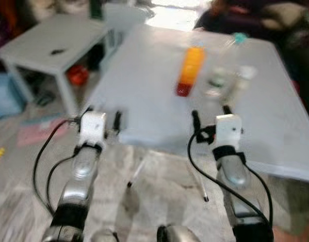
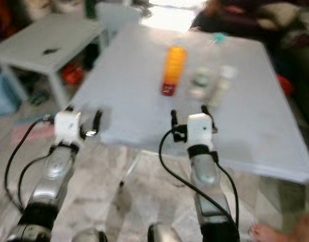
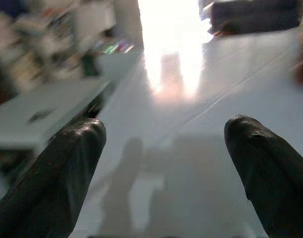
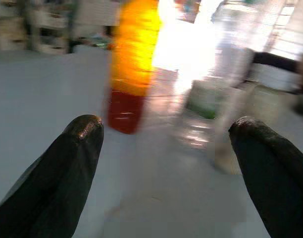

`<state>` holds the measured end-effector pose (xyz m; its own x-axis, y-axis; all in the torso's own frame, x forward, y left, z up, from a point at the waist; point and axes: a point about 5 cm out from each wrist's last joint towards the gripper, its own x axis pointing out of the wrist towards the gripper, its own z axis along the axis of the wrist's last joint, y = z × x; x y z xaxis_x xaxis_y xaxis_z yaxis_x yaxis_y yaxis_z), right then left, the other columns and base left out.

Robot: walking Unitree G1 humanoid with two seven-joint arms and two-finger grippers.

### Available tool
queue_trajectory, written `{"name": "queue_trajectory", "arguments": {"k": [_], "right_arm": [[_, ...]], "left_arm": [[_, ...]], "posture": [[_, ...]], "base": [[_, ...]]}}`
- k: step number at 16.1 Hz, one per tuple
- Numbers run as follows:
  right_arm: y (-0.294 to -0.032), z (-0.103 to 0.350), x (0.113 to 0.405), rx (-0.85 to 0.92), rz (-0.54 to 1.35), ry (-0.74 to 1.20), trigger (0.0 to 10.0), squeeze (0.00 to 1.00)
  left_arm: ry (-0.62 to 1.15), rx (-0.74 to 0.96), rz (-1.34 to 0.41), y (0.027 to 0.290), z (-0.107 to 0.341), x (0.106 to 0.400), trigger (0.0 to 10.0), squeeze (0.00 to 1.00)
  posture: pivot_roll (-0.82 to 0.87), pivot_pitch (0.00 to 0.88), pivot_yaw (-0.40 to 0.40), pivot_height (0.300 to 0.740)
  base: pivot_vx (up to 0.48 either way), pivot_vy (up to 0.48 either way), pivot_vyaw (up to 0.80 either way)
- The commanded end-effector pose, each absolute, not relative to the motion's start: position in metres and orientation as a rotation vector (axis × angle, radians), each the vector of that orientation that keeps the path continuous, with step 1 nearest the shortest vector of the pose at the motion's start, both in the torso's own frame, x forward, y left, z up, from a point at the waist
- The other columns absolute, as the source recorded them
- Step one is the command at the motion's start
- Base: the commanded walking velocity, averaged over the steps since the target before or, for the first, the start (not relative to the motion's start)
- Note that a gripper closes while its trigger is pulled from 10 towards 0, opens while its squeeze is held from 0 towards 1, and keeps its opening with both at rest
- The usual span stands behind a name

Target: Restocking fridge

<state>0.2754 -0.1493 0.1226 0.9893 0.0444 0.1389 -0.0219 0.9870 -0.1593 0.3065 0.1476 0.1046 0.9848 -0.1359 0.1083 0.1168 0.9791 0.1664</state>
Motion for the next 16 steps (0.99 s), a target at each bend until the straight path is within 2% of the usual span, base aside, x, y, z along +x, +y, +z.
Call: {"name": "queue_trajectory", "arguments": {"k": [1,4,7,12,16], "right_arm": [[-0.152,0.129,0.279,-0.163,0.015,-0.173,10.0,0.0],[-0.149,0.132,0.281,-0.172,0.027,-0.19,10.0,0.0],[-0.147,0.131,0.28,-0.194,0.037,-0.196,10.0,0.0],[-0.143,0.125,0.278,-0.197,0.049,-0.185,10.0,0.0],[-0.144,0.128,0.28,-0.205,0.047,-0.2,10.0,0.0]], "left_arm": [[-0.146,0.155,-0.155,0.141,0.112,0.31,10.0,0.0],[-0.152,0.133,-0.156,0.14,0.113,0.309,10.0,0.0],[-0.139,0.117,-0.139,0.142,0.107,0.304,10.0,0.0],[-0.156,0.087,-0.155,0.138,0.108,0.3,10.0,0.0],[-0.17,0.073,-0.159,0.138,0.111,0.3,10.0,0.0]], "posture": [[-0.08,0.054,-0.02,0.74],[-0.07,0.052,-0.018,0.74],[-0.07,0.047,-0.021,0.74],[-0.07,0.039,-0.027,0.74],[-0.07,0.037,-0.024,0.74]], "base": [[0.416,0.0,-0.52],[0.376,0.0,0.0],[0.0,0.0,0.0],[0.398,0.0,0.0],[0.0,0.0,0.0]]}}
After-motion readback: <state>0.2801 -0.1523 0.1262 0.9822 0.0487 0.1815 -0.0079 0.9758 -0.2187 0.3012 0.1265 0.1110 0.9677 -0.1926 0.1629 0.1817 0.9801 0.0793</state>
